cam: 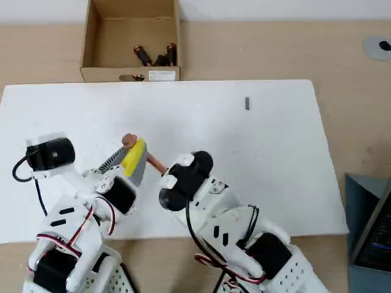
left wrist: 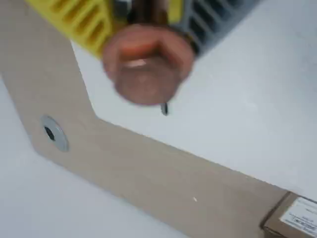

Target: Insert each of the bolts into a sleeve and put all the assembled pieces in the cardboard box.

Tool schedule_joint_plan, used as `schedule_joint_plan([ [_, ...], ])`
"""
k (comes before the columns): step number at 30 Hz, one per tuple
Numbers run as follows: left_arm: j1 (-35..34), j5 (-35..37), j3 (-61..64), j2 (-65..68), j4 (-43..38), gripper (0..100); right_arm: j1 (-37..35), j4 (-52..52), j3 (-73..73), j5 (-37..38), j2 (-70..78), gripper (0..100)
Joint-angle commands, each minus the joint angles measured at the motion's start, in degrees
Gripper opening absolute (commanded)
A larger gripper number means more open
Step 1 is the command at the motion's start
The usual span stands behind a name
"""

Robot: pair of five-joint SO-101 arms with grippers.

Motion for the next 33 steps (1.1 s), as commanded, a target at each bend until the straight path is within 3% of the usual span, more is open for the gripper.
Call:
schedule_joint_plan([
  [1,2.46,0.18,-0.18,-0.57,-1.41,0,-0.66,-1.85,-0.66,0.35,-0.92,0.9],
  [7,2.9,-0.79,2.2,-0.48,-1.41,0,-0.66,-1.85,-0.75,0.53,-0.92,0.9],
  [17,8.79,-17.58,2.9,-0.48,-1.32,0,-0.66,-1.93,-0.75,3.52,-0.92,0.9],
  [27,10.9,-17.49,3.43,-0.66,6.77,0,-0.4,-1.93,-0.66,3.52,-0.92,0.9],
  [33,10.46,-17.41,3.34,-0.66,7.47,0,-0.4,-1.93,-0.57,3.52,-0.92,0.9],
])
